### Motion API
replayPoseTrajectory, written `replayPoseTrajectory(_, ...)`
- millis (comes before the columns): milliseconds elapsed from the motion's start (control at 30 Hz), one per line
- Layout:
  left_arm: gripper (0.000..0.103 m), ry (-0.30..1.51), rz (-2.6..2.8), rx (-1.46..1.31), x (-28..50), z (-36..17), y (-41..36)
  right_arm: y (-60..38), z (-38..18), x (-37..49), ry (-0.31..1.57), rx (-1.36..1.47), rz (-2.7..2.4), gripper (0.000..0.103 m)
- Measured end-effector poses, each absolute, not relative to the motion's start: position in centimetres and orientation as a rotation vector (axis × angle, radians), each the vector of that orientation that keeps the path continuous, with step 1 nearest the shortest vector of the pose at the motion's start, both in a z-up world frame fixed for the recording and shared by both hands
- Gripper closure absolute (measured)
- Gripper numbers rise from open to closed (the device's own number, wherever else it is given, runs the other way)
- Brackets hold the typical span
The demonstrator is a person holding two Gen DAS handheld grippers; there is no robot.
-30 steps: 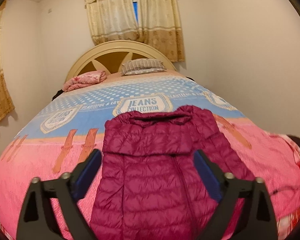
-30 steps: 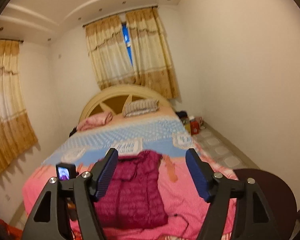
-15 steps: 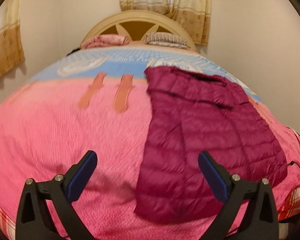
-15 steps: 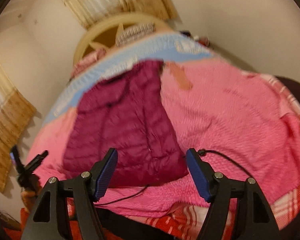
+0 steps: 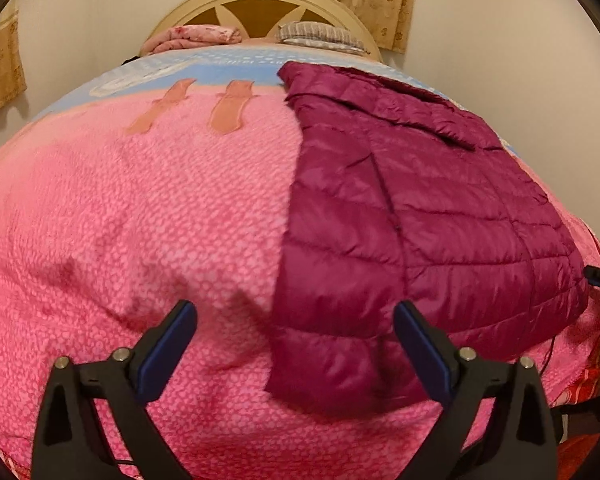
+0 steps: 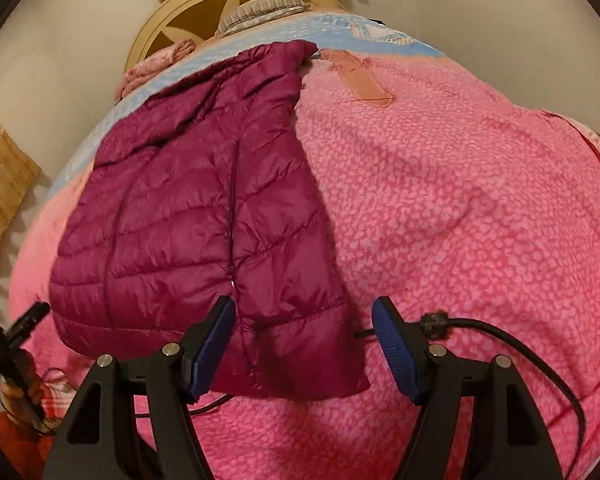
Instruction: Fold large clothes
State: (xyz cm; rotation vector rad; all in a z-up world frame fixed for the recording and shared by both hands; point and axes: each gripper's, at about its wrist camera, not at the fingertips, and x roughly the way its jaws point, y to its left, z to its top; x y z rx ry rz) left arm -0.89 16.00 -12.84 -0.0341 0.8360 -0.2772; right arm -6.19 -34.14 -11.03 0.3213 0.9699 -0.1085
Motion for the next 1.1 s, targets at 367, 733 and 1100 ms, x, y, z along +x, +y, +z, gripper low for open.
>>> replayPoseTrajectory(367,0.01,0.925,-0.422,-0.143,-1.4,-16.0,16.2,-31.4,-12.5,-5.5,1.036,0.181,-0.037,0.063)
replayPoseTrajectory(733,0.077,0.929,-0.554,-0.207,-0.7,-15.6,14.8,-31.6,-13.3,-5.2,1.04,0.26,0.002,0.079)
replayPoseTrajectory(1100,0.094,0.732,-0.69,-0.22,-4.2,-7.6,15.2,-32.6,-5.8,-9.1,0.838,0.465,0.092,0.098)
